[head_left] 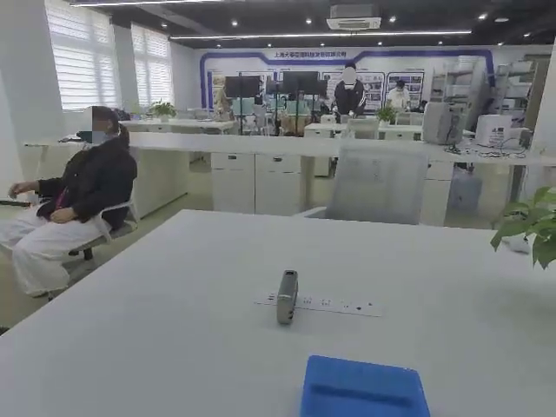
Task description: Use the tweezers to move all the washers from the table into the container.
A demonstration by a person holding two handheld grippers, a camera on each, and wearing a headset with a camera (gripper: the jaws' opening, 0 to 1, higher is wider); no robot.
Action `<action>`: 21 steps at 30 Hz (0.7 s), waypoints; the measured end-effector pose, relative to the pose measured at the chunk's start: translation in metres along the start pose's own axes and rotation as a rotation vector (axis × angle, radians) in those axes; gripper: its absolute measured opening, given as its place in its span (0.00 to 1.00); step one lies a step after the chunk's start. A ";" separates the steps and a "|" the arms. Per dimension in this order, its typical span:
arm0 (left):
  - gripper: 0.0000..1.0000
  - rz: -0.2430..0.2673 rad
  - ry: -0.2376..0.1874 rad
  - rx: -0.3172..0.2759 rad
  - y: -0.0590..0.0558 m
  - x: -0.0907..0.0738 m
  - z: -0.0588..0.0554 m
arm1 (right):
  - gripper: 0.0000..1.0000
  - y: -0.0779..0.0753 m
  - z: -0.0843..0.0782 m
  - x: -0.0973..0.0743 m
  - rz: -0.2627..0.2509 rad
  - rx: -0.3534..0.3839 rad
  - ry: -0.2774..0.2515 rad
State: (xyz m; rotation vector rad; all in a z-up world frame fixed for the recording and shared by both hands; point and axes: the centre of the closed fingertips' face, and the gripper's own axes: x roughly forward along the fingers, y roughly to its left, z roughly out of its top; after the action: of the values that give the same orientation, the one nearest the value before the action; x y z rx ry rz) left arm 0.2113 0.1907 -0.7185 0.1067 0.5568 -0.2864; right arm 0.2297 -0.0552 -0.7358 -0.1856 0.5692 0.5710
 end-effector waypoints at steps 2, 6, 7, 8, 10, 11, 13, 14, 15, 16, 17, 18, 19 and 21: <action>0.99 -0.001 -0.003 -0.004 0.000 0.000 0.001 | 0.94 -0.001 0.000 0.000 0.000 0.000 0.000; 0.99 0.000 -0.007 0.000 0.000 0.000 0.002 | 0.94 -0.001 -0.001 0.000 -0.001 0.001 0.003; 0.99 0.001 -0.006 0.001 0.000 -0.001 0.002 | 0.94 -0.001 -0.001 0.000 -0.002 0.002 0.003; 0.99 0.003 -0.006 0.004 0.000 -0.001 0.002 | 0.94 -0.002 -0.001 0.000 -0.003 0.004 0.003; 0.99 0.004 -0.008 0.003 0.000 -0.001 0.003 | 0.94 -0.003 -0.001 0.000 -0.004 0.006 0.002; 0.99 0.004 -0.010 0.002 0.000 -0.001 0.004 | 0.94 -0.003 -0.001 0.000 -0.003 0.008 0.001; 0.99 0.005 -0.011 0.003 0.000 -0.001 0.004 | 0.94 -0.003 -0.001 -0.001 -0.004 0.008 0.000; 0.99 0.005 -0.012 0.005 0.000 -0.001 0.004 | 0.94 -0.003 -0.001 -0.001 -0.004 0.007 0.000; 0.99 0.006 -0.012 0.006 0.000 -0.001 0.004 | 0.94 -0.004 -0.002 -0.001 -0.003 0.008 0.000; 0.98 0.007 -0.011 0.008 0.000 -0.001 0.004 | 0.94 -0.004 -0.002 -0.001 -0.003 0.007 0.000; 0.98 0.008 -0.010 0.010 -0.001 -0.001 0.004 | 0.94 -0.004 -0.002 -0.001 -0.003 0.007 0.001; 0.98 0.009 -0.008 0.012 -0.001 -0.001 0.004 | 0.94 -0.004 -0.002 -0.001 -0.002 0.005 0.000; 0.98 0.011 -0.008 0.013 -0.001 -0.001 0.004 | 0.94 -0.004 -0.002 -0.001 -0.002 0.005 -0.001; 0.98 0.011 -0.010 0.015 -0.001 -0.001 0.004 | 0.93 -0.004 -0.002 -0.001 0.001 0.004 -0.003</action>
State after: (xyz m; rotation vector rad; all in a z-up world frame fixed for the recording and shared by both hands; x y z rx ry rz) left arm 0.2120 0.1894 -0.7142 0.1224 0.5446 -0.2801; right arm 0.2306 -0.0594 -0.7369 -0.1804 0.5676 0.5705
